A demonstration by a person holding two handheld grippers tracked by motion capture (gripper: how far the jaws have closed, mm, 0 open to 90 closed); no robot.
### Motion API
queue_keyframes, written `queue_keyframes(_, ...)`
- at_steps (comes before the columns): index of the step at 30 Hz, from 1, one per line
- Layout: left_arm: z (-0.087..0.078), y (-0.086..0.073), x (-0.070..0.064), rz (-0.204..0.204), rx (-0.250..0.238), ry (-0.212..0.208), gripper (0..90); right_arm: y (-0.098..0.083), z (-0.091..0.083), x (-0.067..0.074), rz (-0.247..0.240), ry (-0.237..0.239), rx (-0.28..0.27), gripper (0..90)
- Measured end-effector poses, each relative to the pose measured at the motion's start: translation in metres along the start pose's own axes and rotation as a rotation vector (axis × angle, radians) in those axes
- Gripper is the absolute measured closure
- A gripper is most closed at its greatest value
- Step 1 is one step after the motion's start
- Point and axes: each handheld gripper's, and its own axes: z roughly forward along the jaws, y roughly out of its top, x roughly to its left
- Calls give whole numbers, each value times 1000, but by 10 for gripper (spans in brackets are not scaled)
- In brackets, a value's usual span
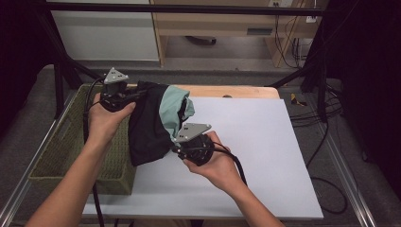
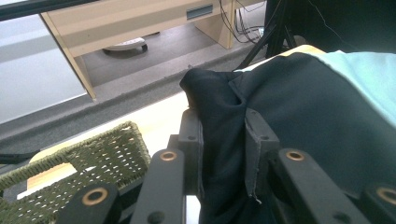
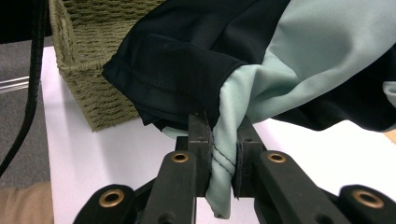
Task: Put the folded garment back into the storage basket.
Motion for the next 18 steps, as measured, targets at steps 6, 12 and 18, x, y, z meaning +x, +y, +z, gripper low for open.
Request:
queue_keyframes(6,-4,3,-1,7,-7,-2,720,2,1,1,-10,1,5,816)
queue_keyframes(12,-9,7,-3,19,-15,3,720,5,1,0,-13,-4,10,816)
queue_keyframes(18,-13,7,-2,17,-21,9,719,6,4,-1,-17,-6,13,816)
